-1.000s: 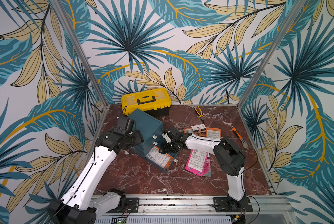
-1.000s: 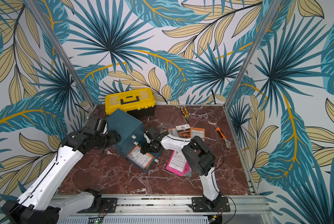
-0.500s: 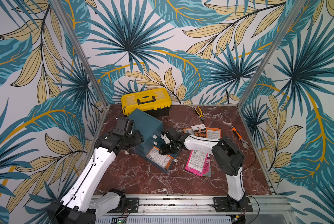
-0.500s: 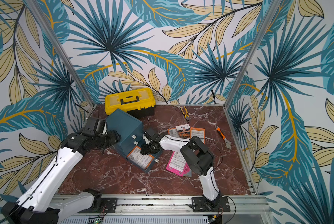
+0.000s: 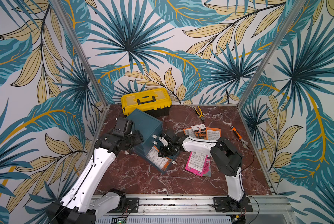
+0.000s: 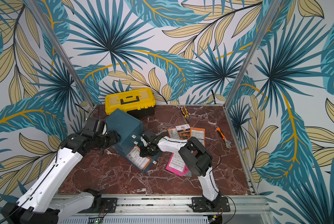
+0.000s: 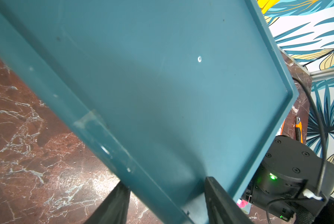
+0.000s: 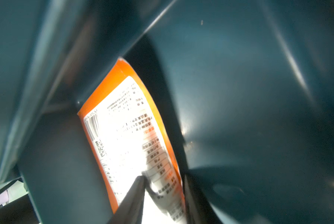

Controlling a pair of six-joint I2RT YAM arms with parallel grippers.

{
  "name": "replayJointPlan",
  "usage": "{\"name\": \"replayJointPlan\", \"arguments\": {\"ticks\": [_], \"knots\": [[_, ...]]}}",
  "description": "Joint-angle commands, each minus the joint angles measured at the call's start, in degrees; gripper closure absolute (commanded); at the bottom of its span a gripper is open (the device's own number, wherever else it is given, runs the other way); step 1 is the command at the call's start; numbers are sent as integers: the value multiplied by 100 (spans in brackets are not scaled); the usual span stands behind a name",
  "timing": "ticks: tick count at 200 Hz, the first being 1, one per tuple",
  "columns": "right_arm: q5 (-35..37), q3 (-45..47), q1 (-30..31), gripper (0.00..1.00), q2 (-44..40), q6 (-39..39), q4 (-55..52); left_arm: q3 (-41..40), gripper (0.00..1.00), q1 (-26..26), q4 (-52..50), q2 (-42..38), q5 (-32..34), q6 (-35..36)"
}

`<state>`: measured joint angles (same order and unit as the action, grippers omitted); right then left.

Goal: Take the seed bags out of the drawer
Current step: Pick up the seed packet from the drawer.

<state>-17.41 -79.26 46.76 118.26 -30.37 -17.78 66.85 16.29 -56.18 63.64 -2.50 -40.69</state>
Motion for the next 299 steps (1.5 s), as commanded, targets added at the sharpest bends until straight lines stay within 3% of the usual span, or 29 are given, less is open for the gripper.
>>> {"name": "replayJointPlan", "arguments": {"ticks": [1,35,94,166,299], "knots": [[-245,92,188,79,348,-10,81,-284,36,-3,-280,96,-177,96],[-158,85,169,100,274,-155,79,-269,36,-2,-301,96,-173,103],[-242,-9,-35,100,45,-605,83,-282,36,-3,-336,72,-160,113],[-214,-398,-368,100,-215,-608,-403,-283,36,-3,-339,54,-154,120],[-885,-1412,-689,100,-123,-508,-2096,-252,36,-3,-250,104,-179,147]]}}
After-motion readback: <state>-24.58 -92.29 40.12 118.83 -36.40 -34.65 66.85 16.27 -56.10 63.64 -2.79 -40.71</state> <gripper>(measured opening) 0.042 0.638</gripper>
